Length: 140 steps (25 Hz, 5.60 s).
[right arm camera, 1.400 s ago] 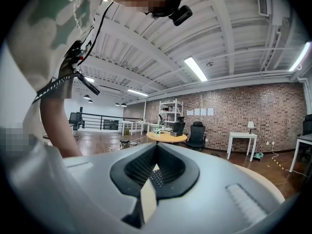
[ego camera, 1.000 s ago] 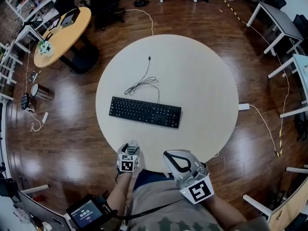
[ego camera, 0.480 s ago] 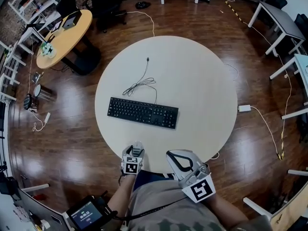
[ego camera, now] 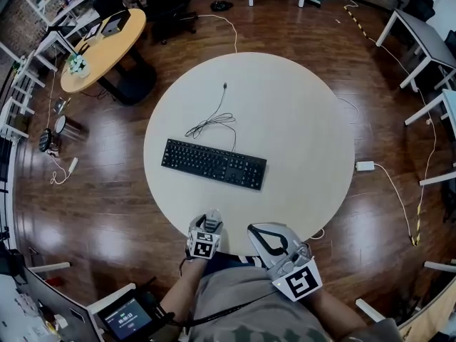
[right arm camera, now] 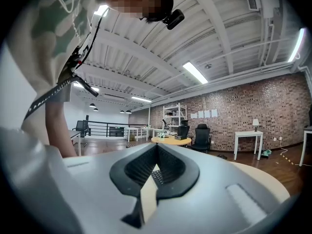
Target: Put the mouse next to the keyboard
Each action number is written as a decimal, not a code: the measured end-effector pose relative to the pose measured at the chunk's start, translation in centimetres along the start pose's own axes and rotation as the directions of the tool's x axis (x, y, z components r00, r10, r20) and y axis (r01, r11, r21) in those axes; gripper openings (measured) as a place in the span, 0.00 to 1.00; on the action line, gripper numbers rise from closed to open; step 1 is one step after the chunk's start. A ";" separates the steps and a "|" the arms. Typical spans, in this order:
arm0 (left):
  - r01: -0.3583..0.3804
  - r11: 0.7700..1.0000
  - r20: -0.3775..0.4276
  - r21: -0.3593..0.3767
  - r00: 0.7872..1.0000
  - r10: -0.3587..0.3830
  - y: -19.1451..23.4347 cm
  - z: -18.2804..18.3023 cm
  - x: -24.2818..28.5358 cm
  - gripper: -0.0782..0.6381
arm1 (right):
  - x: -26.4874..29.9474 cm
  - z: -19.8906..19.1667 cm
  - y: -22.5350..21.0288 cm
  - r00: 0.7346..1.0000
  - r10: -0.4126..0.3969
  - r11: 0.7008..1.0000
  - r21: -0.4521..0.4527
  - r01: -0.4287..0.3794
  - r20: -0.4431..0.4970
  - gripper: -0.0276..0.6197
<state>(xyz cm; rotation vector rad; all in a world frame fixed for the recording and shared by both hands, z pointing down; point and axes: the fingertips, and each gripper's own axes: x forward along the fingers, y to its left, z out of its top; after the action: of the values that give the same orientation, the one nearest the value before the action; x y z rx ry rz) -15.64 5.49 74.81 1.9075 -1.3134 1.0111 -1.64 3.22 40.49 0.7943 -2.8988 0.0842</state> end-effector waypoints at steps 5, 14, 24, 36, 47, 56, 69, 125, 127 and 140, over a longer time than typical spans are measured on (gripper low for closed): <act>0.002 1.000 0.036 0.007 0.999 -0.002 -0.3 0.2 0.3 0.53 | 0.5 0.3 -0.3 1.000 0.009 1.000 0.017 -0.009 0.007 0.05; 0.043 0.998 0.015 0.052 0.999 -0.044 -2.9 0.7 1.0 0.53 | -1.1 0.1 -2.2 0.999 -0.035 0.999 0.035 0.034 0.028 0.05; 0.111 0.983 -0.005 0.145 0.994 -0.111 -7.5 1.7 2.2 0.53 | -3.7 -0.4 -4.9 0.991 -0.121 0.990 0.073 0.117 0.052 0.05; 0.170 0.961 -0.029 0.216 0.985 -0.168 -11.2 3.2 3.3 0.53 | -6.1 0.1 -7.4 0.978 -0.195 0.978 0.088 0.189 0.068 0.05; 0.194 0.949 -0.041 0.247 0.981 -0.190 -13.4 4.2 3.9 0.53 | -7.5 -0.6 -9.1 0.970 -0.237 0.967 0.109 0.230 0.059 0.05; 0.235 0.938 -0.065 0.255 0.972 -0.225 -15.5 5.0 4.8 0.53 | -8.8 -1.2 -10.9 0.956 -0.288 0.953 0.115 0.280 0.062 0.05; 0.289 0.910 -0.101 0.298 0.957 -0.271 -18.6 6.4 5.9 0.54 | -10.2 -2.1 -12.9 0.942 -0.332 0.937 0.132 0.324 0.044 0.05; 0.369 0.873 -0.046 0.318 0.926 -0.375 -25.8 18.8 14.5 0.56 | -18.6 -7.6 -24.0 0.809 -0.581 0.793 0.164 0.587 -0.083 0.05; 0.373 0.872 -0.054 0.316 0.925 -0.376 -26.0 19.1 14.7 0.56 | -18.6 -7.7 -24.3 0.807 -0.584 0.790 0.168 0.590 -0.088 0.05; 0.386 0.856 -0.002 0.345 0.912 -0.410 -28.5 22.8 17.0 0.56 | -19.4 -7.8 -25.7 0.792 -0.602 0.770 0.190 0.610 -0.102 0.05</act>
<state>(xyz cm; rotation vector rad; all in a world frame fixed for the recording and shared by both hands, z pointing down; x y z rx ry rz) 20.67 -11.92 75.58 2.3686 -0.7529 1.0022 28.94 -8.37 45.90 1.7072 -2.4674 0.3385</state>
